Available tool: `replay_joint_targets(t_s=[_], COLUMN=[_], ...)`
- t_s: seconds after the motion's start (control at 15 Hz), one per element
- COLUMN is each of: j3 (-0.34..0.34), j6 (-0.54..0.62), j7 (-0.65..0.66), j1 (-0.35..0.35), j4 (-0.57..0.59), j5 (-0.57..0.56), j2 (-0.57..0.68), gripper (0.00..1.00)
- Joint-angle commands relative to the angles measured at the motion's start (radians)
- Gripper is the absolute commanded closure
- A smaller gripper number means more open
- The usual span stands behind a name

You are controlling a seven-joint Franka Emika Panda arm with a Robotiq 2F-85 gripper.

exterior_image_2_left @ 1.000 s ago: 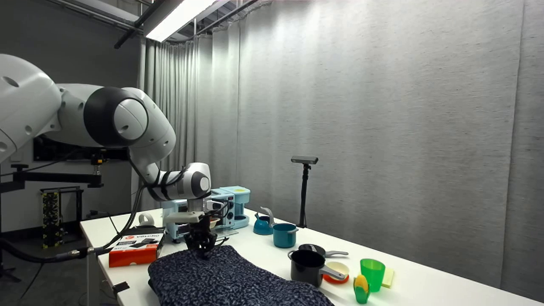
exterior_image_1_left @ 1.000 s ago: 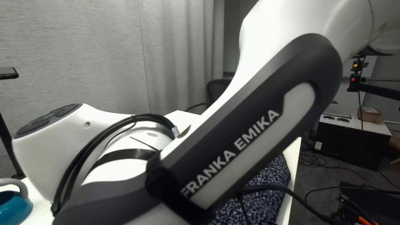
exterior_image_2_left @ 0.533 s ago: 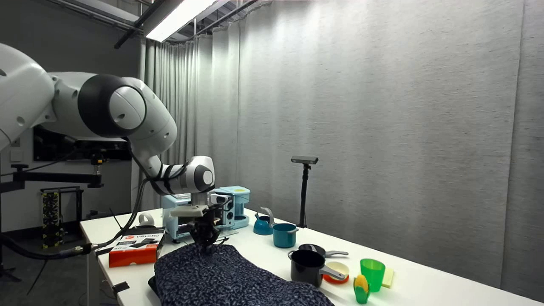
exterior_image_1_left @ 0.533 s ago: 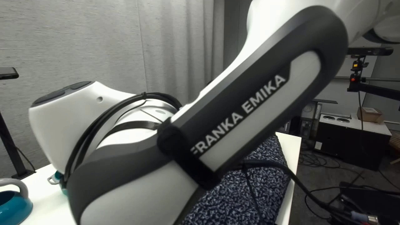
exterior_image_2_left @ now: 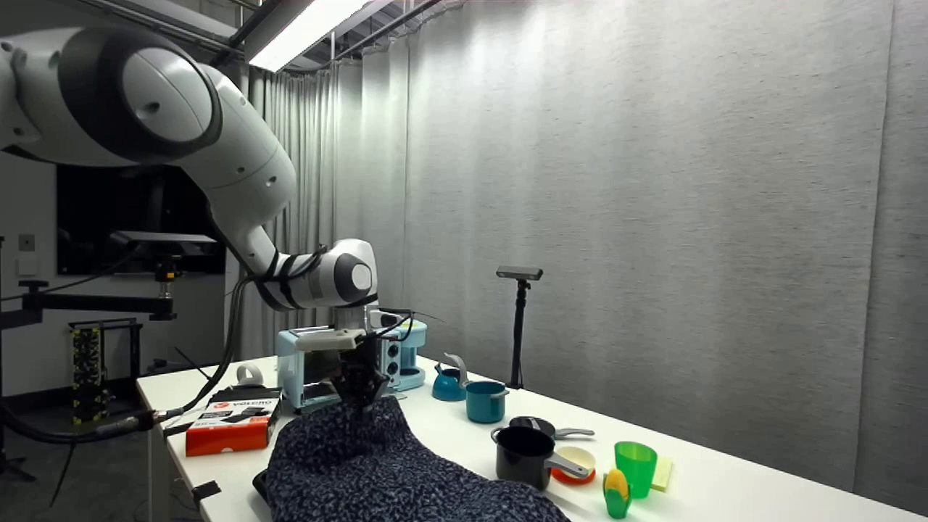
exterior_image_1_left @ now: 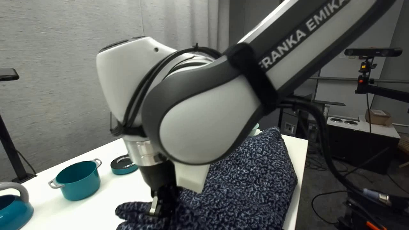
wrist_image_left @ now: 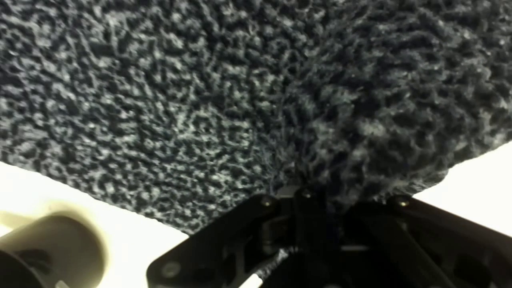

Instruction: Fold up the grey cloth on the table.

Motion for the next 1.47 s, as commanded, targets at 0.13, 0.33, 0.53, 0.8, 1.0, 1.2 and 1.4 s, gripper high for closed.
replay_joint_targets(t_s=[0.13, 0.33, 0.53, 0.8, 1.0, 1.2, 1.4], j3=[-0.024, -0.045, -0.069, -0.108, -0.138, -0.168, -0.201], j6=[0.073, 0.097, 0.132, 0.192, 0.24, 0.272, 0.264], j7=[-0.007, -0.025, -0.057, -0.119, -0.195, -0.28, -0.308], j1=[-0.123, -0.192, -0.255, -0.326, -0.373, -0.407, -0.438], j4=[-0.252, -0.329, -0.396, -0.485, -0.55, -0.633, -0.721], j5=[0.028, 0.037, 0.042, 0.041, 0.058, 0.092, 0.123], j2=[-0.234, -0.31, -0.373, -0.454, -0.524, -0.621, -0.727], gripper=[0.98, 0.98, 0.98, 0.98, 0.98, 0.98, 0.98])
